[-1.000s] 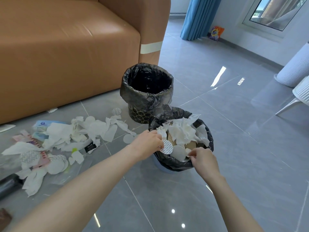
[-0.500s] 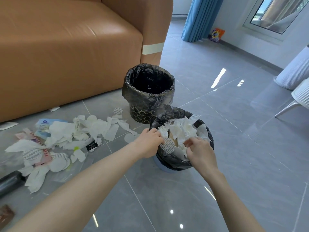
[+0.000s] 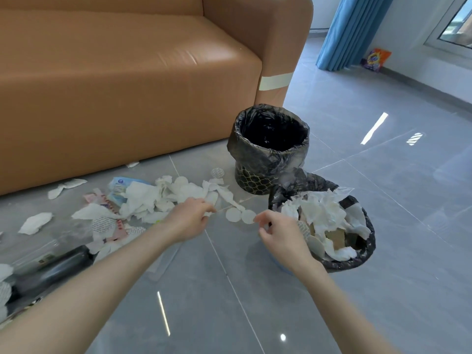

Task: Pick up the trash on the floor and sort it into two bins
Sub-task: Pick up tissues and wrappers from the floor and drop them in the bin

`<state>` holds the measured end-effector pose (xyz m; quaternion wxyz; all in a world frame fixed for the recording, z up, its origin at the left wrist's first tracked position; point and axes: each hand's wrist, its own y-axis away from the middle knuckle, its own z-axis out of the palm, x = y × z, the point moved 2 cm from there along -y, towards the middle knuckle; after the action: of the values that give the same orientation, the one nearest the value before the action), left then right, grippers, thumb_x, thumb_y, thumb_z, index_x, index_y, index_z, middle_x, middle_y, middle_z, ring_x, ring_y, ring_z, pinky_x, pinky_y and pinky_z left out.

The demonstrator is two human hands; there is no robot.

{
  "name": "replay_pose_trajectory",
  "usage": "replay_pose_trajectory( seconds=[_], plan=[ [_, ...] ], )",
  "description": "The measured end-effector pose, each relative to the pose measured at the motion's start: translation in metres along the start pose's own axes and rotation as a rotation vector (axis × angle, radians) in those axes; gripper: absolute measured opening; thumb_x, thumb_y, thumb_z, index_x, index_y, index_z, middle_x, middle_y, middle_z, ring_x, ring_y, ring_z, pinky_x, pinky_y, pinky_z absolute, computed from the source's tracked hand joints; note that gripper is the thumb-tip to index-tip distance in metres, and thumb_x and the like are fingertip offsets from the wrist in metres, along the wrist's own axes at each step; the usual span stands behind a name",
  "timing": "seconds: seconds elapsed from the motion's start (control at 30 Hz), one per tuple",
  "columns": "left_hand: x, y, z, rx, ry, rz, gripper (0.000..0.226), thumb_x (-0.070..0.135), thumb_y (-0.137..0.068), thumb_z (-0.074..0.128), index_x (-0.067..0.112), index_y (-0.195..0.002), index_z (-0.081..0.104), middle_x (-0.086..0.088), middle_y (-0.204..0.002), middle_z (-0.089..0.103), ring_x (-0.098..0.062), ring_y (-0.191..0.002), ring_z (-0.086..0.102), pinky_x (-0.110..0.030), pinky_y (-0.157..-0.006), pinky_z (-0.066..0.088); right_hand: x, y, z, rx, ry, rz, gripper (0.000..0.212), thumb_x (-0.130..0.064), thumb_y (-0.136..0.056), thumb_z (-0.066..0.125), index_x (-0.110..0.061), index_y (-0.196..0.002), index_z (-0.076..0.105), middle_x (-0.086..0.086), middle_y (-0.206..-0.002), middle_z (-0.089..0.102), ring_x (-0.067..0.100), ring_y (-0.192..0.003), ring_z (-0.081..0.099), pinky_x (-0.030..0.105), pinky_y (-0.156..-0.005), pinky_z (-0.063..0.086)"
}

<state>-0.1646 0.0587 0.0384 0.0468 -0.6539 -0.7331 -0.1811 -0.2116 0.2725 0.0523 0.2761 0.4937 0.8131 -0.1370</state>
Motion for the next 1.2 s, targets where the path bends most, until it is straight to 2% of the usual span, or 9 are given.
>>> replay_pose_trajectory(
  seconds=[0.23, 0.4, 0.47, 0.6, 0.77, 0.87, 0.97, 1.1, 1.2],
  plan=[
    [-0.066, 0.014, 0.029, 0.016, 0.111, -0.165, 0.040, 0.014, -0.094, 0.045, 0.024, -0.132, 0.050, 0.001, -0.130, 0.051, -0.019, -0.122, 0.044, -0.030, -0.094, 0.039, 0.011, -0.049, 0.080, -0.205, 0.128, 0.037, 0.034, -0.014, -0.088, 0.051, -0.018, -0.122, 0.056, 0.004, -0.126, 0.056, 0.024, -0.115, 0.052, 0.032, -0.094, 0.042],
    [-0.098, 0.005, 0.059, 0.027, 0.111, -0.221, 0.050, 0.016, -0.095, 0.041, 0.026, -0.143, 0.034, 0.000, -0.143, 0.039, -0.021, -0.129, 0.038, -0.029, -0.095, 0.036, 0.044, -0.093, 0.135, -0.330, 0.148, 0.186, 0.051, -0.014, -0.089, 0.051, -0.017, -0.138, 0.036, 0.014, -0.141, 0.031, 0.039, -0.125, 0.039, 0.038, -0.102, 0.037],
    [-0.112, -0.001, 0.071, 0.041, 0.125, -0.248, 0.053, 0.017, -0.095, 0.041, 0.027, -0.146, 0.029, 0.000, -0.146, 0.036, -0.021, -0.130, 0.037, -0.028, -0.096, 0.035, 0.056, -0.110, 0.155, -0.356, 0.152, 0.238, 0.058, -0.018, -0.091, 0.050, -0.020, -0.144, 0.028, 0.015, -0.149, 0.020, 0.042, -0.134, 0.026, 0.042, -0.108, 0.030],
    [-0.134, -0.008, 0.094, 0.045, 0.174, -0.306, 0.056, 0.019, -0.096, 0.041, 0.028, -0.148, 0.022, 0.001, -0.151, 0.027, -0.023, -0.135, 0.029, -0.034, -0.103, 0.035, 0.068, -0.137, 0.181, -0.361, 0.185, 0.317, 0.065, -0.030, -0.094, 0.047, -0.032, -0.149, 0.013, 0.006, -0.158, -0.004, 0.045, -0.142, 0.000, 0.054, -0.112, 0.018],
    [-0.154, -0.011, 0.120, -0.013, 0.199, -0.378, 0.058, 0.025, -0.098, 0.039, 0.031, -0.149, 0.014, -0.003, -0.156, 0.015, -0.025, -0.142, 0.017, -0.042, -0.111, 0.029, 0.074, -0.163, 0.201, -0.374, 0.276, 0.323, 0.067, -0.039, -0.096, 0.041, -0.039, -0.150, 0.002, -0.009, -0.159, -0.014, 0.042, -0.143, -0.010, 0.060, -0.112, 0.013],
    [-0.157, -0.010, 0.132, -0.025, 0.238, -0.424, 0.059, 0.025, -0.097, 0.039, 0.031, -0.150, 0.013, -0.003, -0.157, 0.011, -0.027, -0.142, 0.018, -0.044, -0.111, 0.028, 0.085, -0.173, 0.209, -0.406, 0.290, 0.334, 0.068, -0.043, -0.095, 0.040, -0.039, -0.150, 0.000, -0.013, -0.158, -0.013, 0.042, -0.143, -0.011, 0.063, -0.113, 0.008],
    [-0.157, -0.008, 0.141, -0.031, 0.244, -0.448, 0.059, 0.026, -0.098, 0.039, 0.030, -0.150, 0.012, -0.003, -0.158, 0.009, -0.027, -0.142, 0.017, -0.044, -0.112, 0.028, 0.087, -0.171, 0.214, -0.418, 0.289, 0.315, 0.066, -0.044, -0.095, 0.039, -0.035, -0.151, 0.004, -0.016, -0.158, -0.006, 0.041, -0.144, -0.007, 0.060, -0.113, 0.015],
    [-0.159, -0.002, 0.148, -0.018, 0.278, -0.462, 0.058, 0.023, -0.097, 0.039, 0.028, -0.150, 0.015, -0.004, -0.157, 0.010, -0.028, -0.142, 0.017, -0.043, -0.112, 0.028, 0.064, -0.142, 0.228, -0.353, 0.335, 0.134, 0.057, -0.041, -0.094, 0.043, -0.025, -0.146, 0.026, -0.007, -0.154, 0.019, 0.036, -0.137, 0.018, 0.053, -0.108, 0.025],
    [-0.164, 0.004, 0.154, -0.050, 0.258, -0.468, 0.060, 0.022, -0.097, 0.040, 0.027, -0.150, 0.014, -0.007, -0.158, 0.008, -0.029, -0.143, 0.013, -0.040, -0.114, 0.023, 0.043, -0.111, 0.234, -0.310, 0.454, 0.014, 0.041, -0.046, -0.094, 0.042, -0.025, -0.129, 0.049, -0.004, -0.134, 0.044, 0.031, -0.124, 0.036, 0.055, -0.104, 0.023]
  ],
)
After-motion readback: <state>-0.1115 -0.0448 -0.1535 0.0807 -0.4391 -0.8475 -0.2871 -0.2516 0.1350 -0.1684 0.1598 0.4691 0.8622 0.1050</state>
